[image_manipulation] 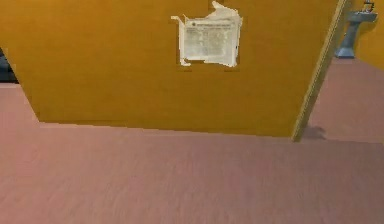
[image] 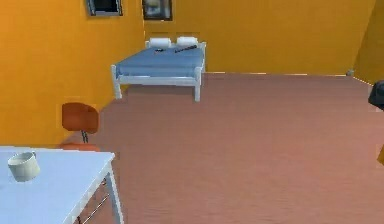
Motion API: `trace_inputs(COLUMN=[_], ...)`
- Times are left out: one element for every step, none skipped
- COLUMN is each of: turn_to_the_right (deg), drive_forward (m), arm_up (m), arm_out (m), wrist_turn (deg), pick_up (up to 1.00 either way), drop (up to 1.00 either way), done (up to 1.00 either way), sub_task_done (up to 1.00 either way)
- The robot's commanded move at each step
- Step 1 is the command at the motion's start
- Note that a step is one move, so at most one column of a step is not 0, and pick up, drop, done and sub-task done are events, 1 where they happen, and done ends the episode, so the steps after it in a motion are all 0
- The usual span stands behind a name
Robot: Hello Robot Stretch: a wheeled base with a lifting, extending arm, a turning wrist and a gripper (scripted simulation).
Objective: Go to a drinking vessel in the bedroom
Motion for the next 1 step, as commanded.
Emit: trace_inputs(turn_to_the_right=[0.0], drive_forward=[0.15], arm_up=[0.00], arm_out=[0.00], wrist_turn=[0.0], pick_up=[0.00], drop=[0.00], done=[0.00], sub_task_done=[0.00])
